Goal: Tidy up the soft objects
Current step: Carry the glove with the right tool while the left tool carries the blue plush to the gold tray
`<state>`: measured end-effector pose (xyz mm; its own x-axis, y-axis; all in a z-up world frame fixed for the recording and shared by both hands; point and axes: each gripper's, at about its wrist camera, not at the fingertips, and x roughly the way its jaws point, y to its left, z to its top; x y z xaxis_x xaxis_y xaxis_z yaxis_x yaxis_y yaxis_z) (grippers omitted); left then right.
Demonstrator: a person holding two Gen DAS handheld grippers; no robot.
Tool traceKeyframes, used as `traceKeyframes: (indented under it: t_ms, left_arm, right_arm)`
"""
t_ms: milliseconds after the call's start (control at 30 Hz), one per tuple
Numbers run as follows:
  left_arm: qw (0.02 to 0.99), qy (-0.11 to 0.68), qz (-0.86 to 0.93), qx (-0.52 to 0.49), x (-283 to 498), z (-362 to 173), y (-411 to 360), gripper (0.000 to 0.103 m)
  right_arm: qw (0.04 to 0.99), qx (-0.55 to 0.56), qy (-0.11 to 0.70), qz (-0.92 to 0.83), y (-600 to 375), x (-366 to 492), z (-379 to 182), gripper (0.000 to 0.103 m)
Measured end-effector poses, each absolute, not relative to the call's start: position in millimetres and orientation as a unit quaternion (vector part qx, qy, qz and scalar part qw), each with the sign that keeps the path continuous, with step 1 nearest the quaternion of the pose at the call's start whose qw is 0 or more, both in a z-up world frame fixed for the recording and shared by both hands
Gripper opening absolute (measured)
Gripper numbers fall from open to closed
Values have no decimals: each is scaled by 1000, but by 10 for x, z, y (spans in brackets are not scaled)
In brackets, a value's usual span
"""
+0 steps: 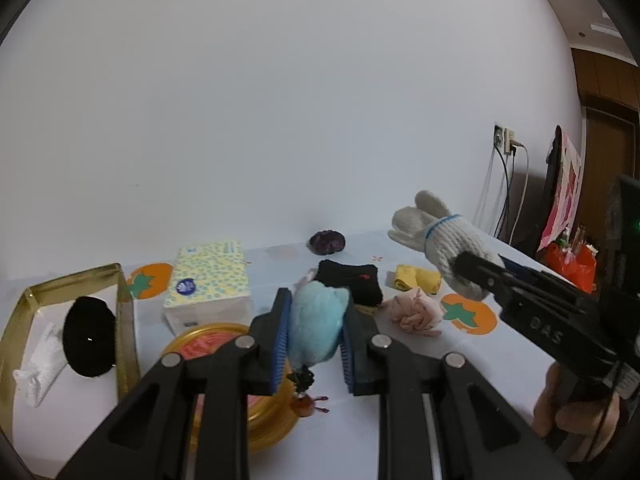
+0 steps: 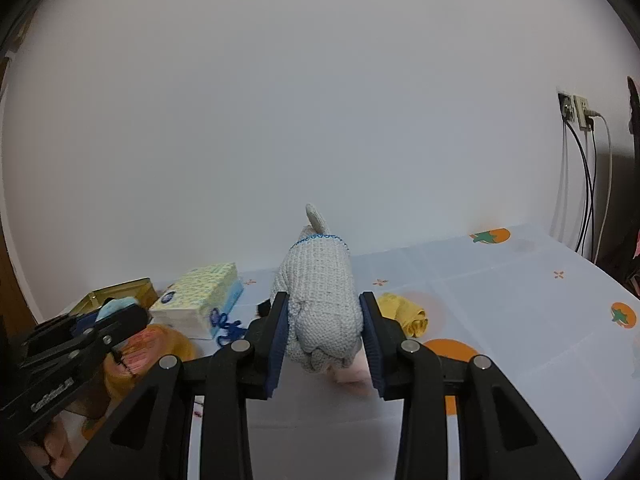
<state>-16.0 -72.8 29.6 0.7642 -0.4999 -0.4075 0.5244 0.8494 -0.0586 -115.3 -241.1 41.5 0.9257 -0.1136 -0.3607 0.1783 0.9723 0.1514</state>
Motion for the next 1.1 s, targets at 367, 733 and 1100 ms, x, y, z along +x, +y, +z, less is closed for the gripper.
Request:
traceKeyframes:
  t_ms: [367, 733, 1100]
  left_arm:
    - [953, 192, -235, 15, -81, 416, -227, 21]
    - [966, 203, -157, -3, 130, 406, 514, 21]
    - [968, 241, -64, -10, 307, 262, 1176, 20]
  right_arm:
    - [979, 89, 180, -27, -1816, -1125, 428, 38]
    - [977, 78, 189, 62, -899, -820, 406, 38]
    - [968, 68, 218, 108, -202, -486, 270, 38]
